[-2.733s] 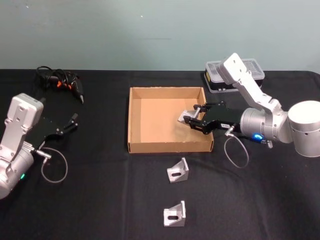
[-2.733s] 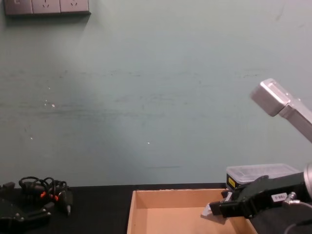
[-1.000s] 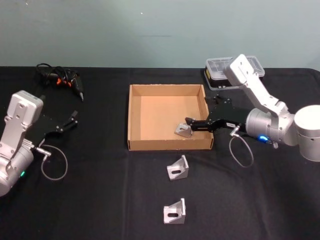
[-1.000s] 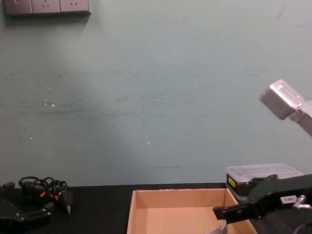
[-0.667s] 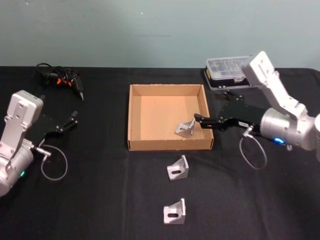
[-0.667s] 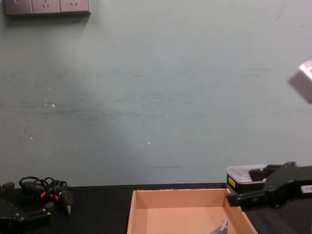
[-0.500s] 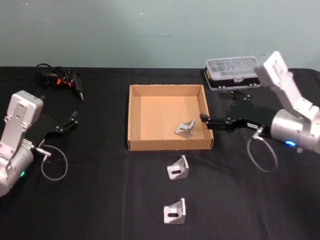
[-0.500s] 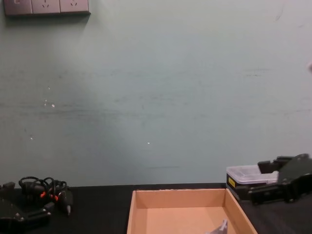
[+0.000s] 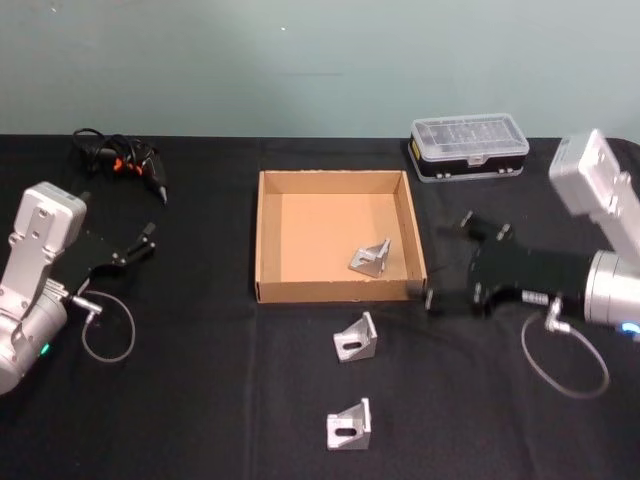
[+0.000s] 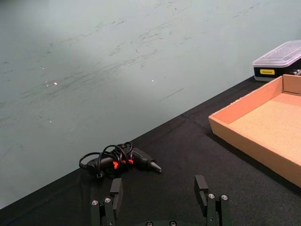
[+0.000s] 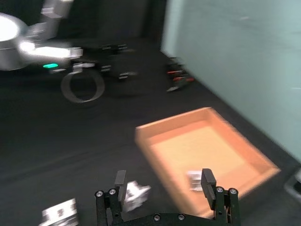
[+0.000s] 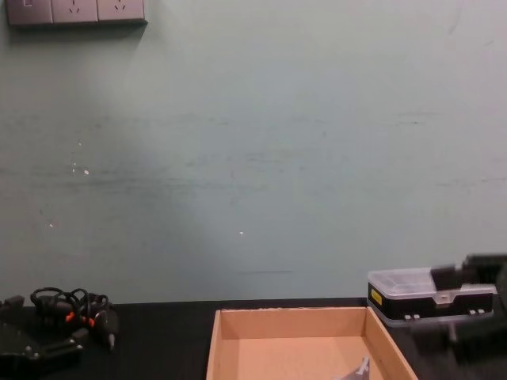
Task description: Use one hand to pick up the angle iron from the table and place it into the box.
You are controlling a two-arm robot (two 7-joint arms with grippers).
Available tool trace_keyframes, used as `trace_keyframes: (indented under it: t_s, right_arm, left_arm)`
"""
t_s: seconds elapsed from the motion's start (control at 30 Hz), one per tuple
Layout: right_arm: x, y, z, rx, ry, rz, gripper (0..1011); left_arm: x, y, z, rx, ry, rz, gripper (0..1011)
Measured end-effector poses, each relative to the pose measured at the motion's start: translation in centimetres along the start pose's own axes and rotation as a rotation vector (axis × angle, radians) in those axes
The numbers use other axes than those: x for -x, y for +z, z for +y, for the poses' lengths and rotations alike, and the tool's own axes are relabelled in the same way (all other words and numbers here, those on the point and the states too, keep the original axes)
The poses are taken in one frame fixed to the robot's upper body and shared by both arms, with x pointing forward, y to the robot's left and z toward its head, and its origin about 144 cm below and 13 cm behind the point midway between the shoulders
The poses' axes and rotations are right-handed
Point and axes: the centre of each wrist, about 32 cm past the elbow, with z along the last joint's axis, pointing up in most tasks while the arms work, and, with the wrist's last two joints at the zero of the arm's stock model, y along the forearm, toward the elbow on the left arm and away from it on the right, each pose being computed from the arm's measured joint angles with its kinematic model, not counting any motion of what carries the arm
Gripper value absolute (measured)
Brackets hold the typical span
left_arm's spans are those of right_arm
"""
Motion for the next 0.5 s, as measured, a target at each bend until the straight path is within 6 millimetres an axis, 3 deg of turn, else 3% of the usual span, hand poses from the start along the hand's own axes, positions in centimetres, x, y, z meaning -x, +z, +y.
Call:
trace_keyframes:
  t_s: [0.5]
  right_arm:
    - [1.6,-0.7,0.8,0.095,0.268,0.006,1003]
  left_arm:
    - [0.0,0.0,0.0,0.000,0.000,0.000,1000]
